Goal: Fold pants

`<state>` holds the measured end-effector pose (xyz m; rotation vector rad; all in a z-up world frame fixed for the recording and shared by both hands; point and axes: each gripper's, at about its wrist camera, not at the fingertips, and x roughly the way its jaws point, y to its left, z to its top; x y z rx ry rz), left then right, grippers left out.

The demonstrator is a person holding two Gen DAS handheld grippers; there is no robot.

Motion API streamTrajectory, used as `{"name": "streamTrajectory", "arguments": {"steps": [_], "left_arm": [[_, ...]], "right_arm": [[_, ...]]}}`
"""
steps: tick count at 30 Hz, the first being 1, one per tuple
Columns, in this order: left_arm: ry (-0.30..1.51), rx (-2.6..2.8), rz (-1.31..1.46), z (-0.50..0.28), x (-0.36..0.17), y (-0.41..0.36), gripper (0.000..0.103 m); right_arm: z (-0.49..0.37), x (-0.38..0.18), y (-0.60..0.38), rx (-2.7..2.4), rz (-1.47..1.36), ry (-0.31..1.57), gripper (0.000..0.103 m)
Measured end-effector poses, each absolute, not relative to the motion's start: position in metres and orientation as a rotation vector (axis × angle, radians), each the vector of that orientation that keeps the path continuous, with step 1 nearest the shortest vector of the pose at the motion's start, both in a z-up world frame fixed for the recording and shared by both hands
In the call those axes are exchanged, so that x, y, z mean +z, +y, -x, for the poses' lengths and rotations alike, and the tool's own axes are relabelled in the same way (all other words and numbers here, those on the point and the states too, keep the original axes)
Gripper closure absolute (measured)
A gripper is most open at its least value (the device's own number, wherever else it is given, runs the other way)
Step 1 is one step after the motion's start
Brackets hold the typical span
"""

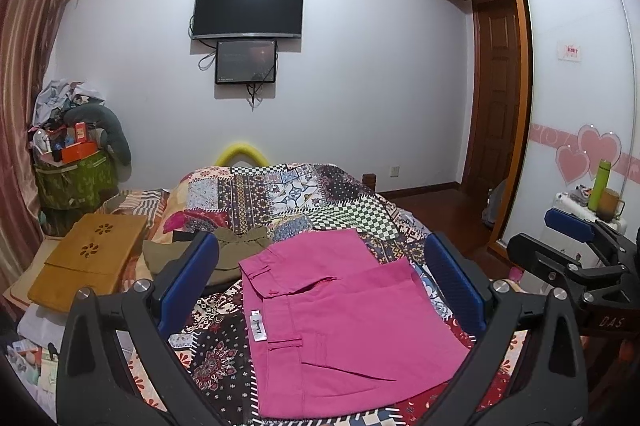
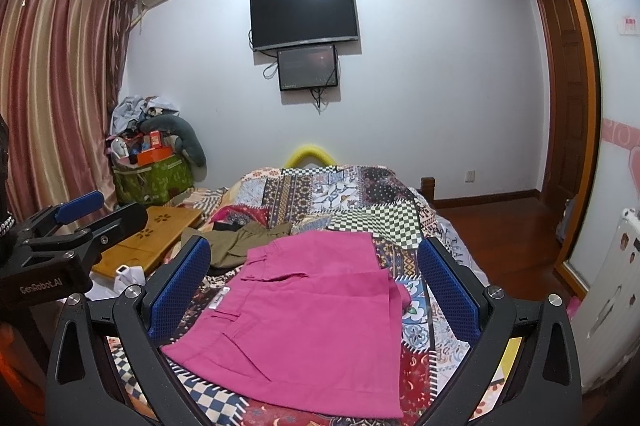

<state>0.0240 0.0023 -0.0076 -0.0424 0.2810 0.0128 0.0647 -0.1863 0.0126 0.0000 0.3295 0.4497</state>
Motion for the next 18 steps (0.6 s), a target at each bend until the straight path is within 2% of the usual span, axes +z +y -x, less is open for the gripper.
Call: {"name": "streamTrajectory", "arguments": {"steps": [9, 18], "left_arm": [[0.402, 0.039, -0.01, -0.079, -0.035, 0.015, 0.0], [0.57, 0.125, -0.023, -0.149, -0.087, 0.049, 0.0]], "right_arm": [[-0.096, -0.016, -0.191, 0.412, 0.005, 0.413, 0.0], [-0.146, -0.076, -0.211, 0.319, 0.03, 0.597, 0.0]]}}
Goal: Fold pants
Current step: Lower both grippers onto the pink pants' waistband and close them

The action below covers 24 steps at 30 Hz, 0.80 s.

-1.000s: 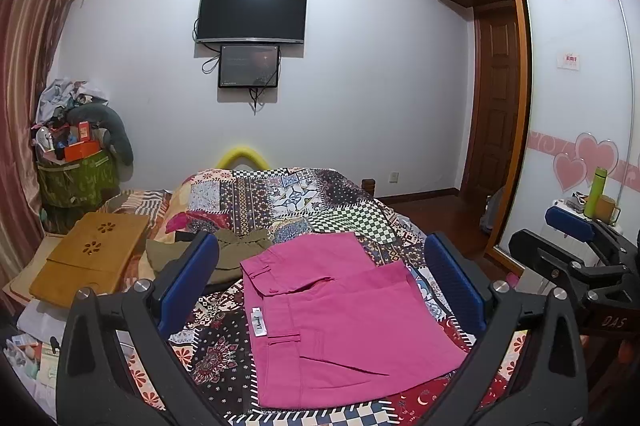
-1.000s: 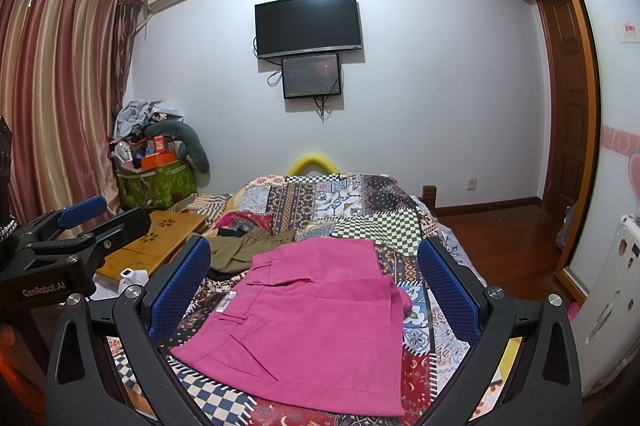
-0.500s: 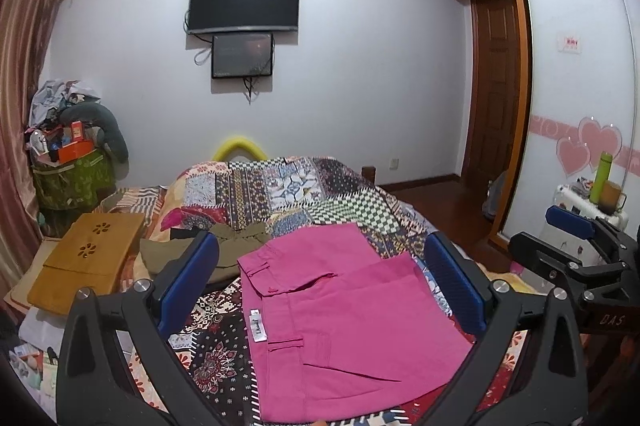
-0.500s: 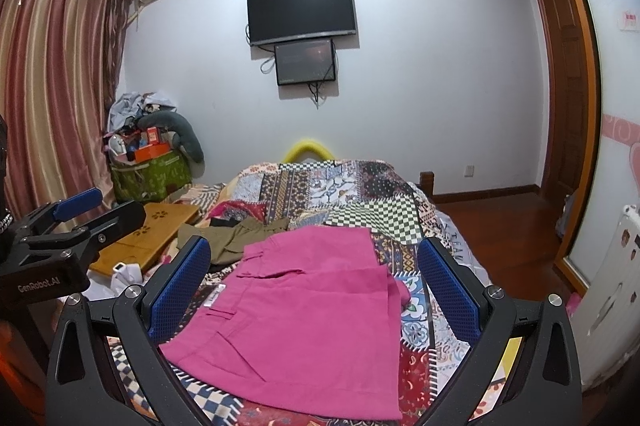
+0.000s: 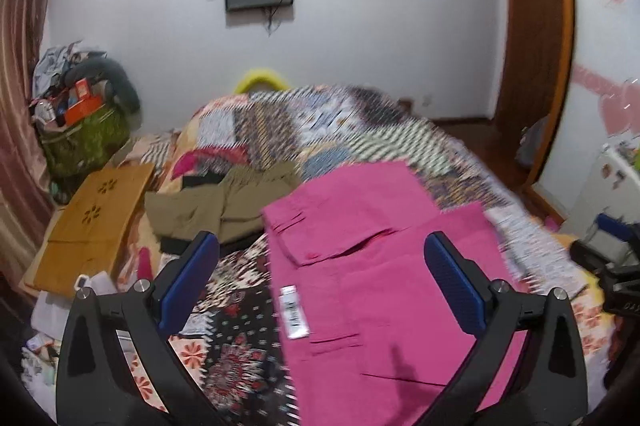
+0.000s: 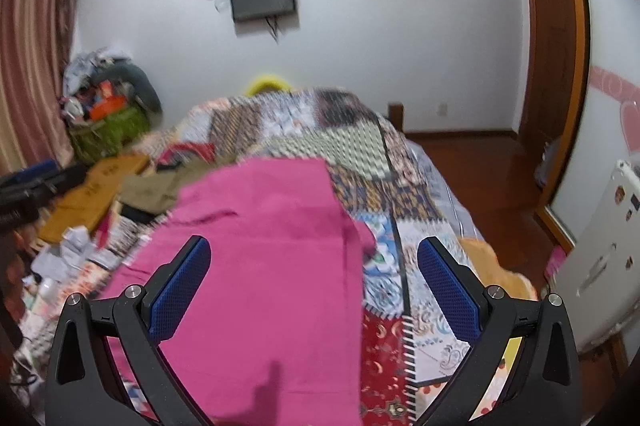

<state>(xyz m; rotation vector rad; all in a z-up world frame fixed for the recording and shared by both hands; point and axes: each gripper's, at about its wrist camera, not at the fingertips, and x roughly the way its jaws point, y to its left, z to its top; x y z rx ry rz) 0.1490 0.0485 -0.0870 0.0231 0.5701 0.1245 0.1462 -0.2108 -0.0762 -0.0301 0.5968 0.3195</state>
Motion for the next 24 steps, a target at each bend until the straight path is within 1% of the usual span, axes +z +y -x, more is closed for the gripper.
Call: {"name": "streamTrajectory", "arguments": {"steps": [5, 10, 11, 13, 14, 20, 21, 22, 23, 24], "left_arm": [[0.723, 0.111, -0.019, -0.185, -0.125, 0.067, 0.0], [0.846, 0.069, 0.0, -0.217, -0.152, 0.087, 0.0], [0.87, 0.058, 0.013, -0.223, -0.157, 0.09, 0.002], [0.922, 0.039, 0.036, -0.235, -0.168, 0.092, 0.011], [0.955, 0.027, 0.039, -0.24, -0.172, 0.093, 0.018], [1.032, -0.056, 0.069, -0.257, -0.189, 0.091, 0.027], [1.043, -0.064, 0.081, -0.259, -0.192, 0.091, 0.032], [1.057, -0.067, 0.093, -0.261, -0.196, 0.092, 0.036], [1.071, -0.061, 0.099, -0.263, -0.198, 0.093, 0.051], [1.092, -0.059, 0.112, -0.265, -0.201, 0.094, 0.068]], "right_arm": [[-0.175, -0.102, -0.221, 0.314, 0.033, 0.704, 0.0], [-0.205, -0.113, -0.223, 0.327, 0.04, 0.768, 0.0], [-0.21, -0.115, -0.223, 0.336, 0.044, 0.776, 0.0], [-0.222, -0.12, -0.221, 0.347, 0.055, 0.793, 0.0], [-0.227, -0.123, -0.22, 0.354, 0.056, 0.799, 0.0], [-0.263, -0.137, -0.216, 0.401, 0.016, 0.861, 0.0], [-0.267, -0.14, -0.215, 0.419, 0.0, 0.872, 0.001], [-0.272, -0.142, -0.214, 0.438, -0.015, 0.887, 0.003], [-0.277, -0.145, -0.213, 0.444, -0.025, 0.903, 0.006], [-0.28, -0.147, -0.212, 0.451, -0.03, 0.915, 0.012]]}}
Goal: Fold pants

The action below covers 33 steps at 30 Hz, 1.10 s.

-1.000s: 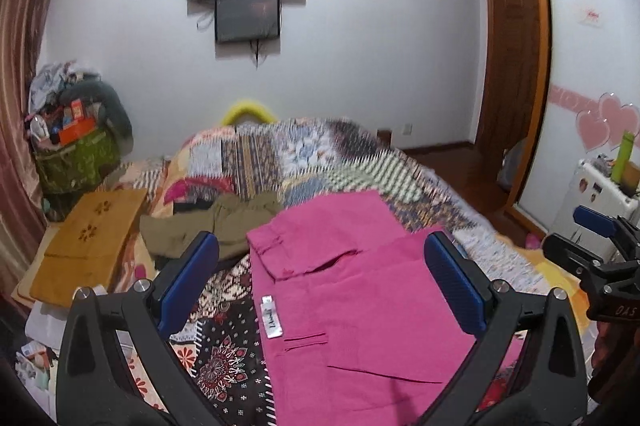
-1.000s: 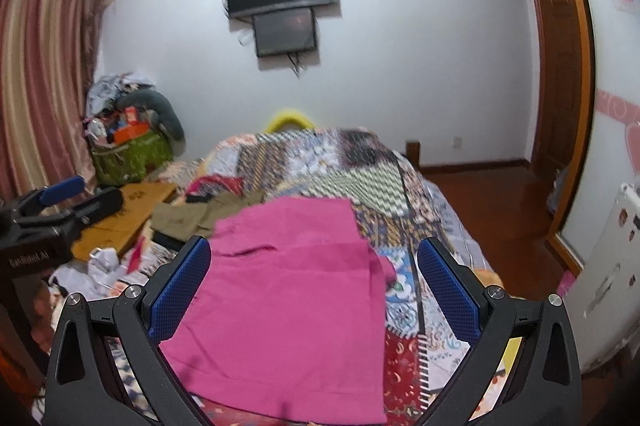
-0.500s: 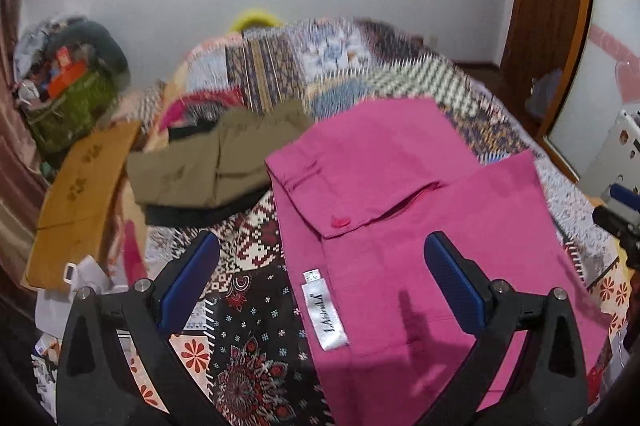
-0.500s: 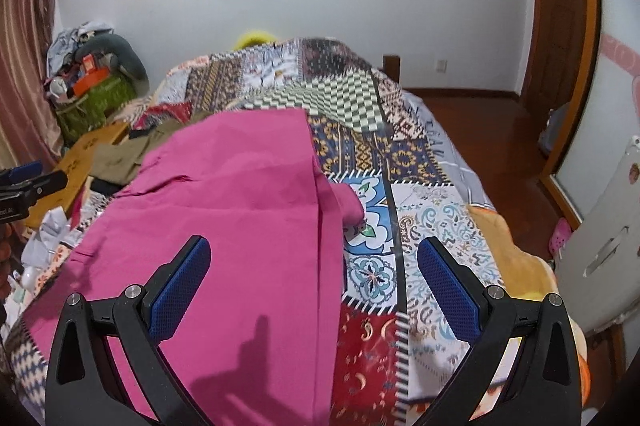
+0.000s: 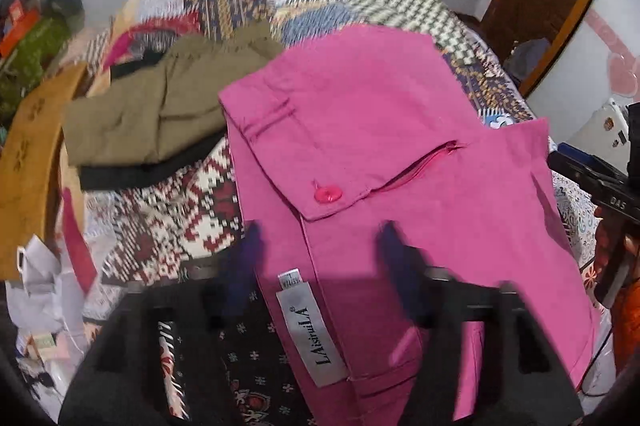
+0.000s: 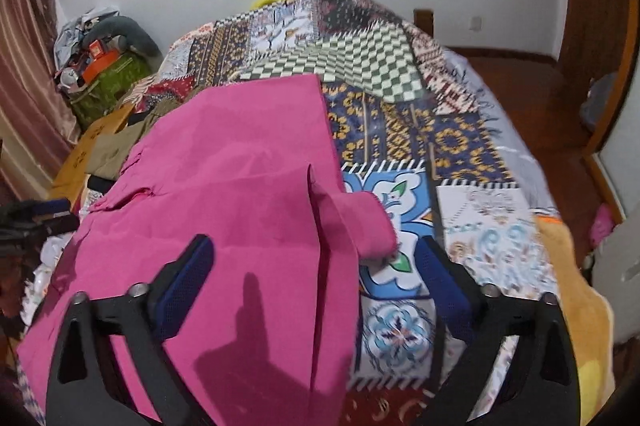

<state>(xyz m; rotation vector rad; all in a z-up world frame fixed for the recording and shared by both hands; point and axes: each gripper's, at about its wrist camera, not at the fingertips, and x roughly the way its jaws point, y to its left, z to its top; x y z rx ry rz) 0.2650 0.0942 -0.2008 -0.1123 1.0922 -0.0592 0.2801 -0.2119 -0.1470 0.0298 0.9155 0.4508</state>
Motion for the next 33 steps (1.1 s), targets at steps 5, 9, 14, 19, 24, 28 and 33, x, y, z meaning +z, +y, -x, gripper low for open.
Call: {"name": "streamTrajectory", "arguments": {"steps": [5, 9, 14, 19, 24, 28, 33], "left_arm": [[1.127, -0.086, 0.169, -0.268, -0.207, 0.097, 0.076], [1.146, -0.095, 0.165, -0.27, -0.209, 0.097, 0.076], [1.155, -0.108, 0.18, -0.27, -0.214, 0.101, 0.076], [1.141, -0.099, 0.142, -0.268, -0.217, 0.099, 0.076], [1.131, -0.082, 0.131, -0.27, -0.22, 0.104, 0.071], [1.127, -0.072, 0.138, -0.271, -0.223, 0.107, 0.069], [1.129, -0.074, 0.161, -0.269, -0.219, 0.111, 0.067]], "right_arm": [[-0.299, -0.162, -0.205, 0.496, -0.051, 0.979, 0.036], [-0.306, -0.17, -0.2, 0.524, -0.032, 1.011, 0.053], [-0.304, -0.174, -0.194, 0.548, -0.001, 1.013, 0.083], [-0.304, -0.182, -0.194, 0.53, 0.063, 1.022, 0.098], [-0.301, -0.185, -0.194, 0.499, 0.093, 1.041, 0.1], [-0.299, -0.188, -0.2, 0.487, 0.089, 1.073, 0.101], [-0.302, -0.194, -0.211, 0.465, 0.036, 1.116, 0.101]]}}
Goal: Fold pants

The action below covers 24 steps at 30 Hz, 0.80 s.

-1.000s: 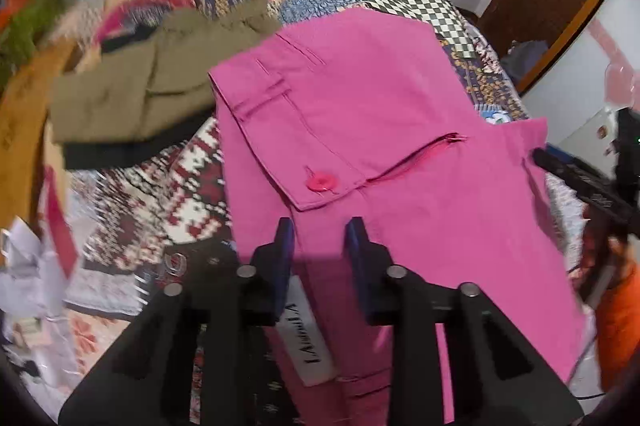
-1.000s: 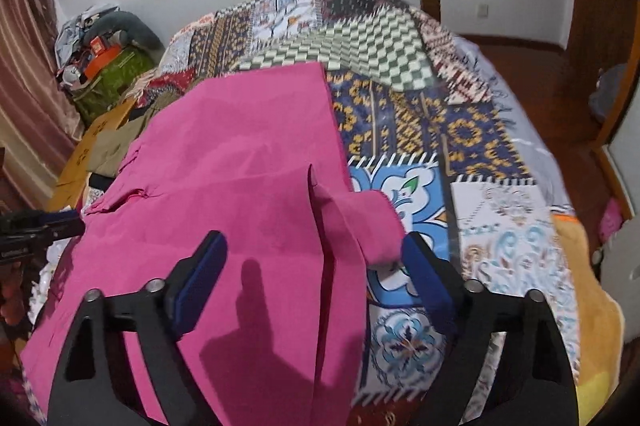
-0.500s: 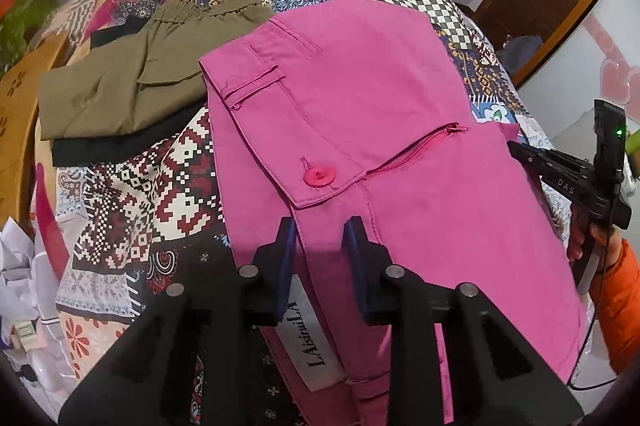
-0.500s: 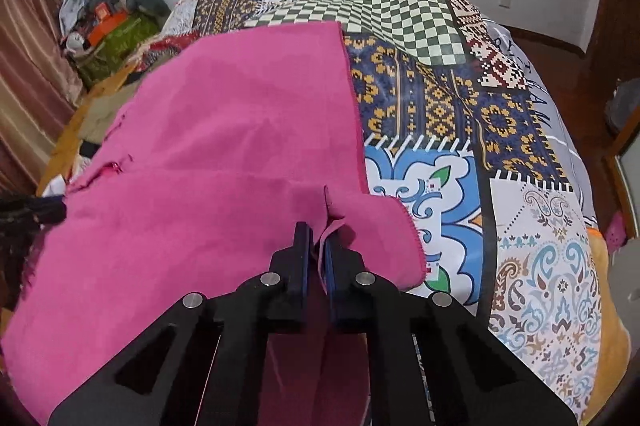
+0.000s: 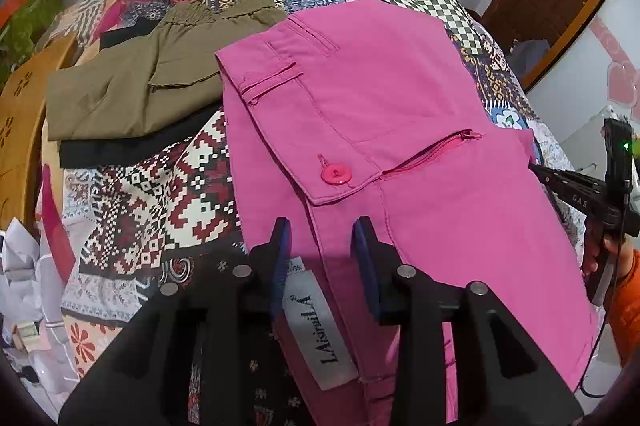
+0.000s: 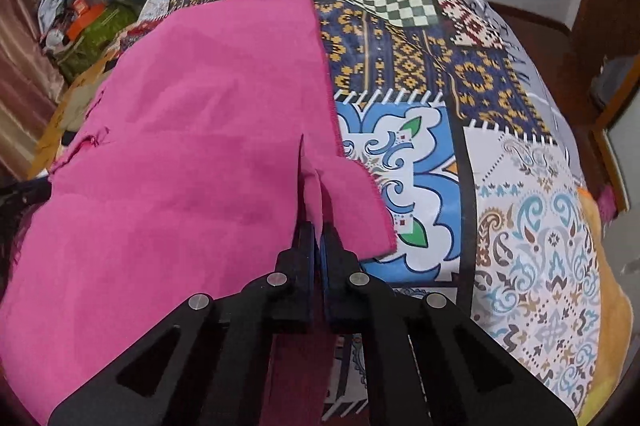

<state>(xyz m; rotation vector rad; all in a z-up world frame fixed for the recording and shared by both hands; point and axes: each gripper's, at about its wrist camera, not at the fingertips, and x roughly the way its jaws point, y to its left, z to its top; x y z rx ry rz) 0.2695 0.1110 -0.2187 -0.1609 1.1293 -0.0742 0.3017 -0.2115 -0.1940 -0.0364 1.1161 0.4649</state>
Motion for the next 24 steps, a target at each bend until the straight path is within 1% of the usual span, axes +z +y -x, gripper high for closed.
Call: {"name": "streamTrajectory", "arguments": {"steps": [4, 5, 6, 7, 8, 9, 10, 11, 12, 13, 16, 19, 24], "left_arm": [[1.106, -0.055, 0.138, -0.263, -0.205, 0.113, 0.067], [1.092, -0.055, 0.128, -0.262, -0.2, 0.114, 0.065], [1.08, -0.056, 0.122, -0.261, -0.196, 0.115, 0.062], [1.061, -0.053, 0.119, -0.262, -0.19, 0.117, 0.059], [1.049, -0.051, 0.117, -0.263, -0.187, 0.118, 0.053], [1.032, -0.044, 0.115, -0.266, -0.183, 0.119, 0.047], [1.023, -0.036, 0.112, -0.269, -0.181, 0.121, 0.046], [1.021, -0.032, 0.11, -0.273, -0.18, 0.121, 0.045], [1.024, -0.031, 0.111, -0.28, -0.18, 0.121, 0.045], [1.03, -0.03, 0.116, -0.286, -0.182, 0.122, 0.045], [1.051, -0.007, 0.151, -0.302, -0.19, 0.123, 0.045], [1.073, -0.002, 0.198, -0.314, -0.202, 0.12, 0.045], [1.162, -0.018, 0.248, -0.326, -0.231, 0.113, 0.045]], "right_arm": [[-0.296, -0.18, -0.216, 0.468, 0.041, 1.083, 0.099], [-0.294, -0.175, -0.217, 0.461, 0.052, 1.071, 0.098], [-0.293, -0.17, -0.219, 0.453, 0.06, 1.059, 0.094], [-0.292, -0.166, -0.221, 0.447, 0.061, 1.049, 0.085], [-0.292, -0.161, -0.223, 0.442, 0.055, 1.035, 0.078], [-0.291, -0.157, -0.226, 0.436, 0.044, 1.019, 0.064], [-0.292, -0.151, -0.229, 0.426, 0.029, 0.996, 0.05], [-0.294, -0.147, -0.231, 0.416, 0.019, 0.976, 0.045], [-0.297, -0.143, -0.232, 0.405, 0.012, 0.962, 0.035], [-0.3, -0.14, -0.234, 0.393, 0.005, 0.948, 0.029], [-0.309, -0.138, -0.238, 0.367, -0.008, 0.93, 0.028], [-0.324, -0.149, -0.239, 0.342, -0.016, 0.953, 0.028], [-0.344, -0.197, -0.231, 0.332, -0.063, 1.107, 0.028]]}}
